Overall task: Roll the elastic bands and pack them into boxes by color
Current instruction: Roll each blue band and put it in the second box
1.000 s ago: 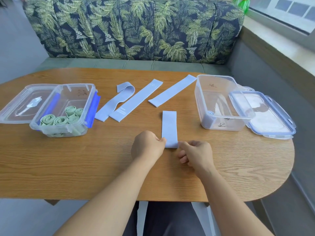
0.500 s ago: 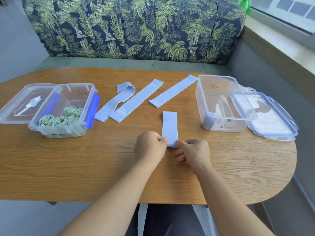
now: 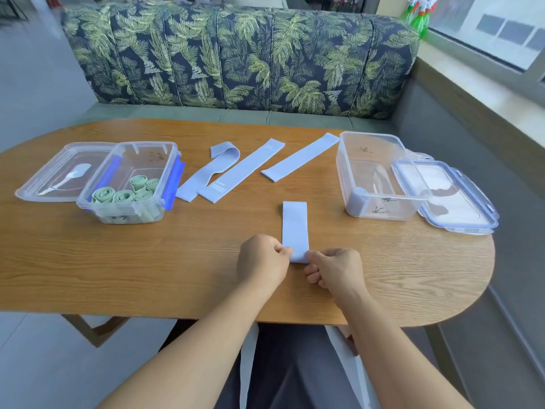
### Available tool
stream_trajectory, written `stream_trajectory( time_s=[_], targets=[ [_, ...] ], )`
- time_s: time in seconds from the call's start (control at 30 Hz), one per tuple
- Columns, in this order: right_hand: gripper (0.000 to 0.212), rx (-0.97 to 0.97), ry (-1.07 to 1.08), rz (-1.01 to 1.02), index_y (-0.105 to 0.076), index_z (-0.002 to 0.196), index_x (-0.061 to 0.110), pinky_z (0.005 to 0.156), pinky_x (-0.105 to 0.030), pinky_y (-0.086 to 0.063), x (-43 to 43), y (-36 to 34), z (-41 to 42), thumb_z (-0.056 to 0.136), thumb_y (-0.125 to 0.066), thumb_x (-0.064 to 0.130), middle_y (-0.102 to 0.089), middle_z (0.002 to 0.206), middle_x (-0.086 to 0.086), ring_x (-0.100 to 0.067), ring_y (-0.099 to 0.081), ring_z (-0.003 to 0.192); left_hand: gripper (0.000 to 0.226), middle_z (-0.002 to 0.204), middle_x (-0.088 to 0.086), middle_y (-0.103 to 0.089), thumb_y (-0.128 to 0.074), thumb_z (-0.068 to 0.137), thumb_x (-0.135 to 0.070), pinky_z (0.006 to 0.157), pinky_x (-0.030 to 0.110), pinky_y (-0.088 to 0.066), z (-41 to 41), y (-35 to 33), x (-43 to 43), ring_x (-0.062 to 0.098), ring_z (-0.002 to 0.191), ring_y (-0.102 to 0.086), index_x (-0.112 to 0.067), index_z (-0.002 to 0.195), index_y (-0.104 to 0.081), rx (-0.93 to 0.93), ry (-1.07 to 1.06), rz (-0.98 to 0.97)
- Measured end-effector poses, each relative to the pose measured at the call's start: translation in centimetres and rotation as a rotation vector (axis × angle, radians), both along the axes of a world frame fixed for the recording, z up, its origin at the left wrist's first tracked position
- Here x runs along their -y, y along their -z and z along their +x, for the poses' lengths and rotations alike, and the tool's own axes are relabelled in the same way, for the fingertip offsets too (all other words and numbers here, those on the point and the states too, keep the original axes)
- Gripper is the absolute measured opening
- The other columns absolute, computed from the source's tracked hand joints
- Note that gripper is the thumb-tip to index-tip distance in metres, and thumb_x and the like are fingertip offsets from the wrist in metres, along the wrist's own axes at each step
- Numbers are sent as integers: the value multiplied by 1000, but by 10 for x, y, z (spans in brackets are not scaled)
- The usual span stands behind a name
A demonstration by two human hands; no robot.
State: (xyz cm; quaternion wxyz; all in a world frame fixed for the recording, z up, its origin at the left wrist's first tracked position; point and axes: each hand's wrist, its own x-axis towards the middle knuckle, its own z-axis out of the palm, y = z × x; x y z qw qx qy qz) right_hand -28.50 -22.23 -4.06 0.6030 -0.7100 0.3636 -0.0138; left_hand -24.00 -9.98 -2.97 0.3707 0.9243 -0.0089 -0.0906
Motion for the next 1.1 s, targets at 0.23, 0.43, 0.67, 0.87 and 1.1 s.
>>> stream_trajectory(
  time_s=[0.23,0.43,0.67,0.87,1.1],
  targets=[
    [13,10,2,-36,-70,80,4,53,-26,-45,-6,5,-25,86,-69,16,-67,52,-1,-11,-57,43,25,76,4,-72,-62,88,-29,64,32,-53,-25,1,-7,21,75,-67,-9,77,-72,25,35,38],
    [15,12,-13,-90,-69,80,7,63,-32,-52,-5,9,-24,86,-70,20,-68,53,-1,-13,-60,47,17,100,-2,-70,-60,90,-30,73,30,-48,-26,-4,-6,20,94,-63,-16,97,-68,106,86,132],
    [17,-15,-28,-83,-69,76,6,66,-36,-54,-2,8,-20,84,-71,20,-67,51,-3,-18,-63,50,11,103,-6,-68,-60,93,-25,71,26,-47,-29,-6,-3,16,93,-62,-23,96,-70,91,85,119],
    [18,-22,-42,-30,-65,77,5,55,-28,-49,0,1,-18,87,-69,19,-65,51,-4,-19,-60,49,11,90,-5,-71,-62,88,-23,63,25,-49,-13,-9,-1,16,81,-66,-21,83,-72,-14,64,129],
    [6,9,-84,-216,-70,75,18,81,-47,-59,3,2,-16,78,-70,23,-68,53,3,-21,-67,68,13,89,-2,-72,-63,87,-23,67,29,-53,-2,-10,4,17,82,-68,-17,86,-74,-57,73,185]
  ],
)
